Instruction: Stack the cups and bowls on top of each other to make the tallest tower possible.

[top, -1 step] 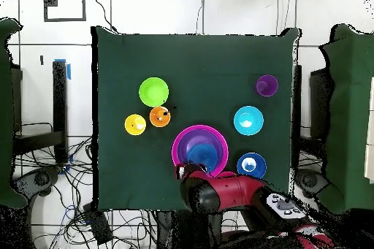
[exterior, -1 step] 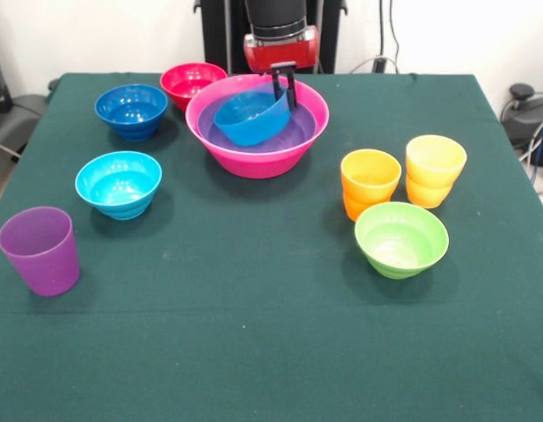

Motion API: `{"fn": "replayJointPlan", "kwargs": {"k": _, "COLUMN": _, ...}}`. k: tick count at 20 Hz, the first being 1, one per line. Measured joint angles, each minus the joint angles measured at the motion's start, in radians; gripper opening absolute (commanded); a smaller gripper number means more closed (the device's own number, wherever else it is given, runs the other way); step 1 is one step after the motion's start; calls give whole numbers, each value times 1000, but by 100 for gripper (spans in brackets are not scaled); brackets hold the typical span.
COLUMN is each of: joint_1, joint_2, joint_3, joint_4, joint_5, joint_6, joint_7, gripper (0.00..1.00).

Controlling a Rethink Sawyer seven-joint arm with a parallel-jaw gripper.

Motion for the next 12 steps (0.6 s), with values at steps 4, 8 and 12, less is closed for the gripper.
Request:
{"fn": "replayJointPlan", "kwargs": {"k": 4, "joint_1": -14, "joint_2": 0, "joint_3": 0, "joint_4": 0, "joint_5": 0, "joint_6": 0, "joint_7": 0, "gripper": 100}}
{"fn": "replayJointPlan", "kwargs": {"k": 8, "joint_1": -25, "joint_2": 0, "joint_3": 1, "joint_4": 0, "joint_5": 0, "joint_6": 0, "joint_7": 0, "gripper": 100}}
{"fn": "replayJointPlan", "kwargs": {"k": 12, "joint_1": -33, "joint_2": 0, "joint_3": 2, "joint_4": 0, "joint_5": 0, "joint_6": 0, "joint_7": 0, "gripper": 100}}
